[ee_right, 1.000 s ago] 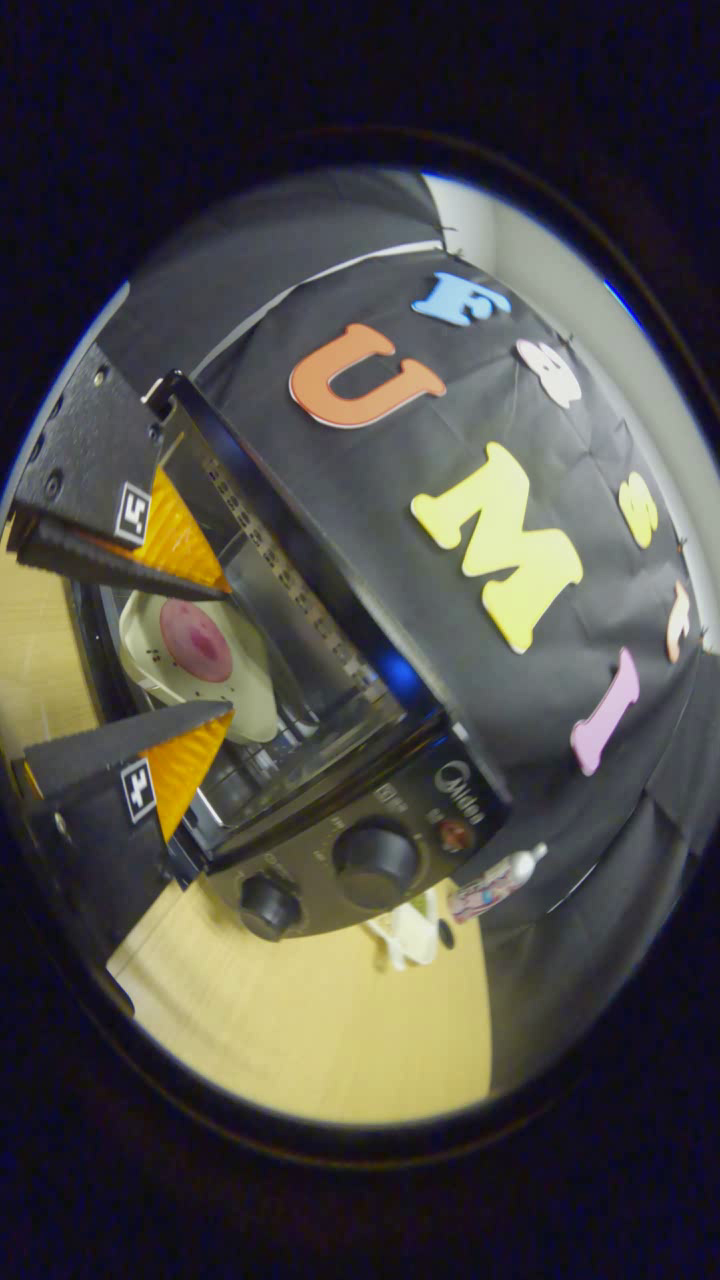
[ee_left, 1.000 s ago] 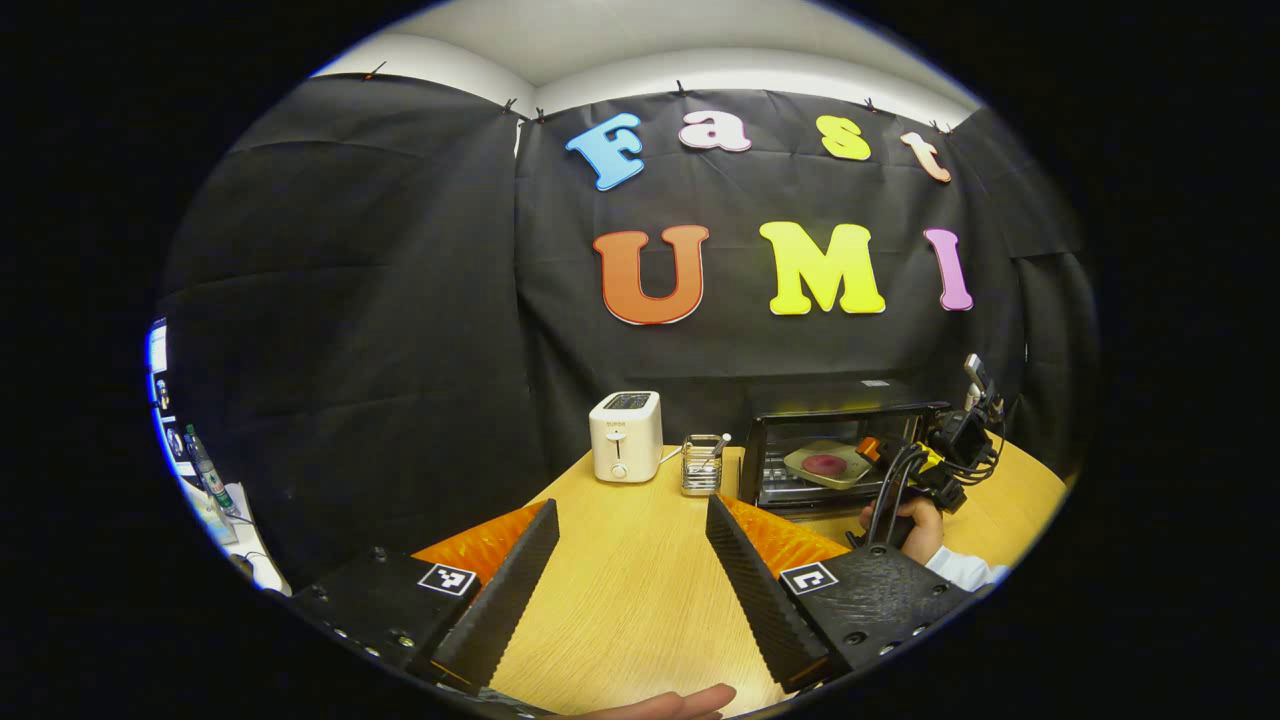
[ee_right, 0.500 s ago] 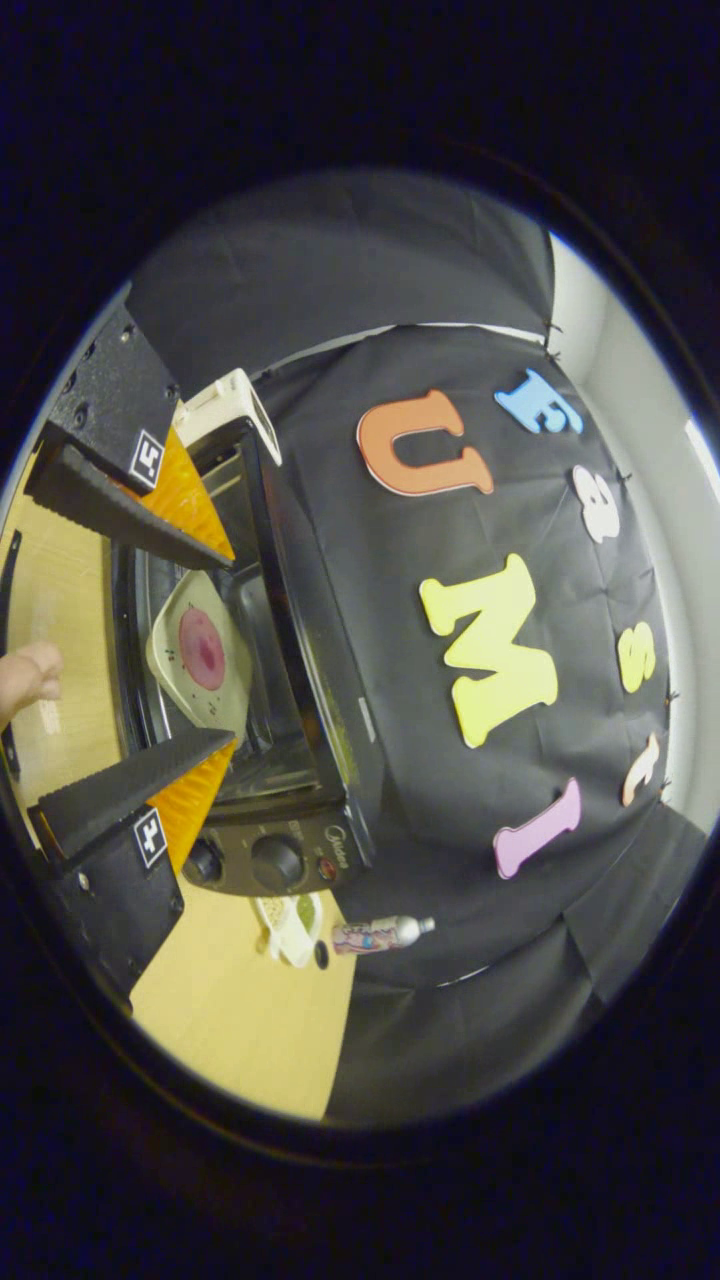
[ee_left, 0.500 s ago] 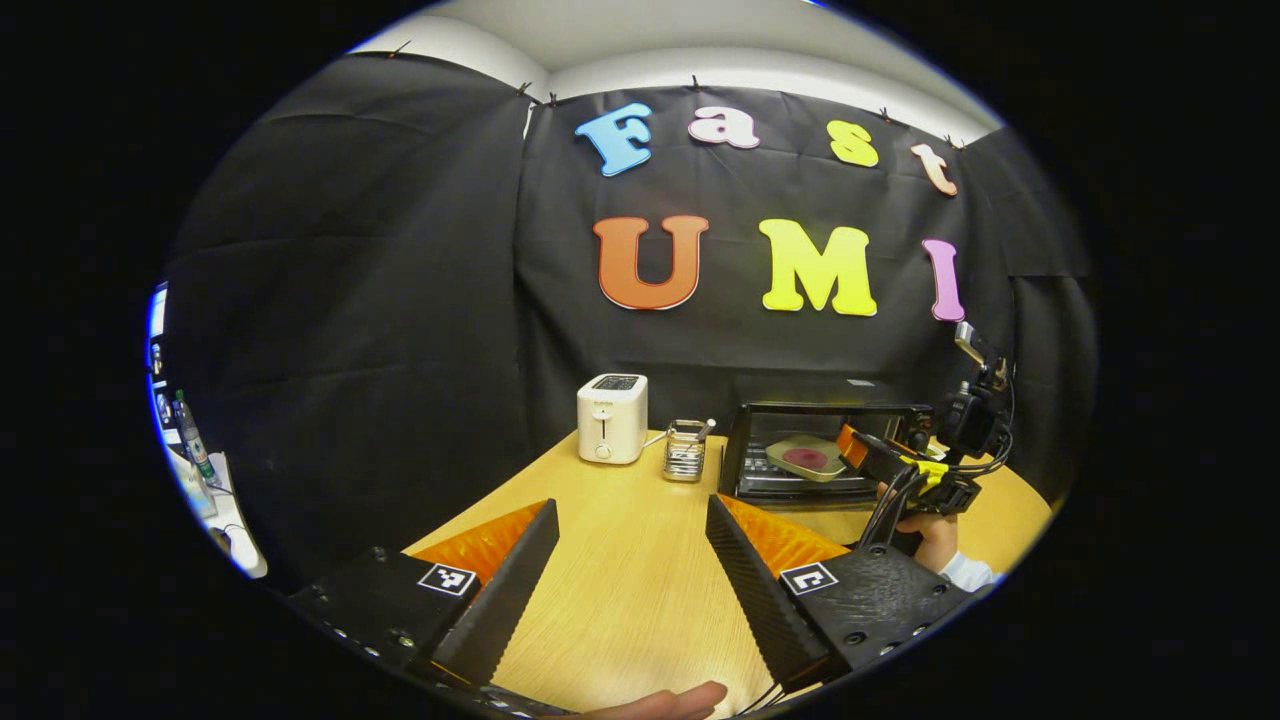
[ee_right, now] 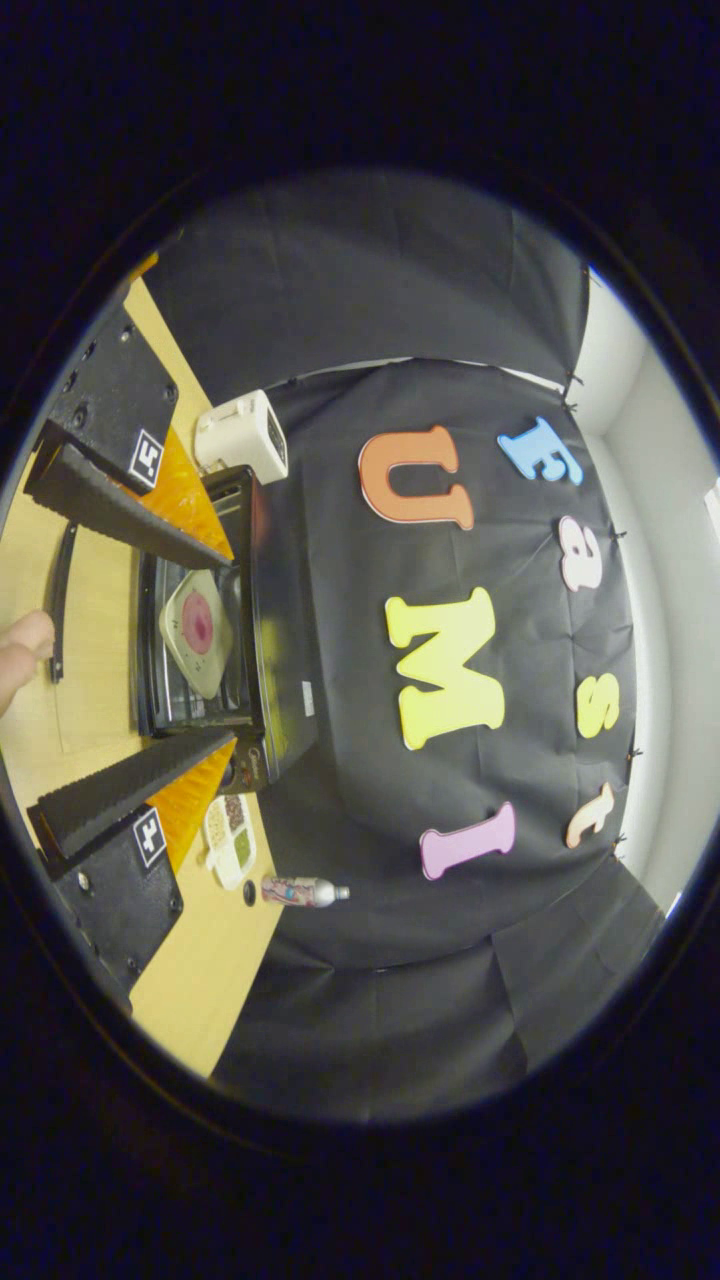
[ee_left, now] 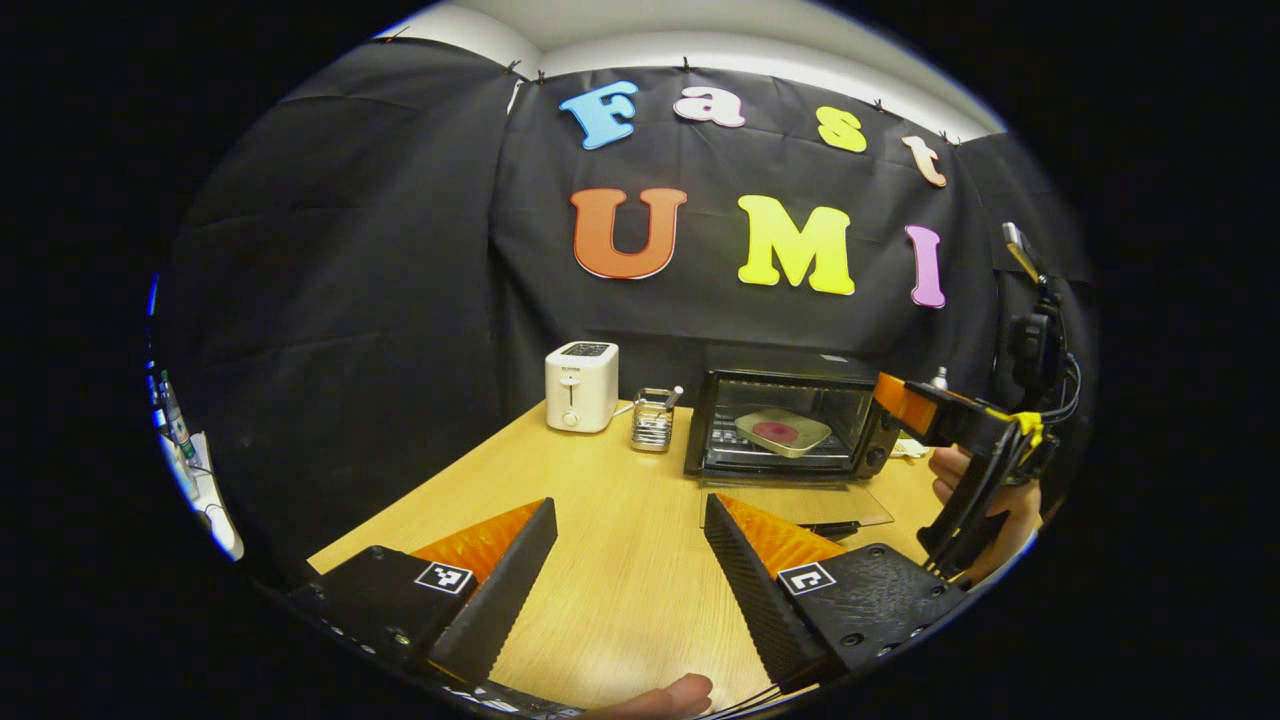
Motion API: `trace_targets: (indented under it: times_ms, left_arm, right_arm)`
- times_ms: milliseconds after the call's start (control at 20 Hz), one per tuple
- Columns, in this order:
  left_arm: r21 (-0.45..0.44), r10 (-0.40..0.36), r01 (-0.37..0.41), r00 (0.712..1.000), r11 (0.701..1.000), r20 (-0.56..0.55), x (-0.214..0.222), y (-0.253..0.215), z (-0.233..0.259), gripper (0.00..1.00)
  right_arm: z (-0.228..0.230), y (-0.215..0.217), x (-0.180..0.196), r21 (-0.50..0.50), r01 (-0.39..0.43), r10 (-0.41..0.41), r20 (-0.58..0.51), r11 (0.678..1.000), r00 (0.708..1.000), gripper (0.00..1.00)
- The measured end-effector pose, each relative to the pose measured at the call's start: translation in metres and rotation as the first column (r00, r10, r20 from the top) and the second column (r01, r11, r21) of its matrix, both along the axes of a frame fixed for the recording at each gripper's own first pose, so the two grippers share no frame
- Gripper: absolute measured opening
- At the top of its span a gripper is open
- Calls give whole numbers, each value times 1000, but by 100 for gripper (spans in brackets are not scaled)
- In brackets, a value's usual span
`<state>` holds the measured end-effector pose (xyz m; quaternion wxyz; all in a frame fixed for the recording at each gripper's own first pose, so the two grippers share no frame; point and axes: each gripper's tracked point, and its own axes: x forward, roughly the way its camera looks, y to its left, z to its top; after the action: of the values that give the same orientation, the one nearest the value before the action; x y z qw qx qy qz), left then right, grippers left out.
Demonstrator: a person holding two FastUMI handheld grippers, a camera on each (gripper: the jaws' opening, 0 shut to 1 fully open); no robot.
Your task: Open the electric oven with the left hand, put the food in, and close the electric oven.
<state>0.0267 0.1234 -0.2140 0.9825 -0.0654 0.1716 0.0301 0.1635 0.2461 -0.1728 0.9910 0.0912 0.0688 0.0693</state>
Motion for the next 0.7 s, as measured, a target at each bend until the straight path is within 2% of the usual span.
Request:
trace_targets:
  times_ms: [250,550,700]
  left_arm:
    - [-11,-42,42,999,999,-8,5,-29,-10,95]
    - [-45,-123,121,991,992,-54,24,-78,-35,95]
    - [-72,-170,164,982,984,-88,39,-106,-57,95]
  right_arm:
    - [36,-35,-43,-13,-9,9,31,1000,999,96]
    - [79,-88,-85,-39,19,-16,93,999,996,96]
    - [98,-120,-105,-70,65,-55,127,995,990,96]
